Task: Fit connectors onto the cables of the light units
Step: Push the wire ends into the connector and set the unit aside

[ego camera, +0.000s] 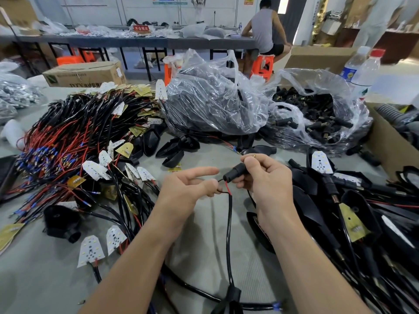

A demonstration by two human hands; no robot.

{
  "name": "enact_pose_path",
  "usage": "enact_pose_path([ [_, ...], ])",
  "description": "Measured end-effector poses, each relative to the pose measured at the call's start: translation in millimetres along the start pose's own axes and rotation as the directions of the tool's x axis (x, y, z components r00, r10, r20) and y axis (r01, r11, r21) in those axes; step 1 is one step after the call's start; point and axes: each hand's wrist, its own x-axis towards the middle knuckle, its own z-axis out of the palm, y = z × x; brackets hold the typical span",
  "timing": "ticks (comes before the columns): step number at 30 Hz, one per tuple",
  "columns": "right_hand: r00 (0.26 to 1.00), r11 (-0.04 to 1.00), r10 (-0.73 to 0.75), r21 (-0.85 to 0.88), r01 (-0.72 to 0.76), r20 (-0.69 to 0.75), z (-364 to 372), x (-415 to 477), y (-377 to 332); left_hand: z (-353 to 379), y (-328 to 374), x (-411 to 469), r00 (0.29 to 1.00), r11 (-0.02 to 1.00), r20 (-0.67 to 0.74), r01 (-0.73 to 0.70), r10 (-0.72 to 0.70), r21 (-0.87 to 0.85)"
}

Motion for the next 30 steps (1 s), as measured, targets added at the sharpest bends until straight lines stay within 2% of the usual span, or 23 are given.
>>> enact_pose_path([
  [3,1.000,1.000,-0.018,-0.025,0.018,0.012,-1,-1,1,1,1,-1,0.998,0.999,-0.053,-0.018,0.020,0.036],
  [6,0.990,0.970,-0.131,-0.201,0.140,0.056,2,-5,5,5,-1,-4,0.984,0.967,-0.144,-0.063,0.101,0.249],
  [8,0.978,0.931,-0.190,-0.300,0.207,0.086,4,-7,7,9,-3,-7,0.981,0.925,-0.130,-0.086,0.143,0.369],
  [10,0.983,0.942,-0.174,-0.280,0.184,0.061,3,-6,6,10,-4,-8,0.988,0.944,-0.097,-0.083,0.120,0.320],
  [13,0.999,0.998,-0.045,-0.034,0.045,0.001,1,-2,3,7,-3,-3,0.999,0.996,-0.022,-0.024,0.026,0.086],
  [15,1.000,0.995,0.026,0.095,-0.026,0.005,2,-1,0,6,-3,0,0.997,0.998,0.041,0.060,-0.060,0.000],
  [19,0.998,0.987,0.052,0.150,-0.055,0.029,3,-2,1,5,-7,1,0.989,0.991,0.074,0.132,-0.132,-0.005],
  [23,0.997,0.997,-0.070,-0.015,0.070,0.024,-1,-3,0,3,-8,1,0.995,0.996,0.051,0.085,-0.085,-0.008],
  [26,0.999,0.996,-0.034,0.080,0.033,0.011,-4,-1,-4,4,-9,2,0.995,0.993,0.010,0.099,-0.100,0.070],
  [30,1.000,0.988,-0.005,0.157,0.001,0.020,-3,-1,-5,7,-7,1,0.988,0.991,0.087,0.126,-0.130,0.047],
])
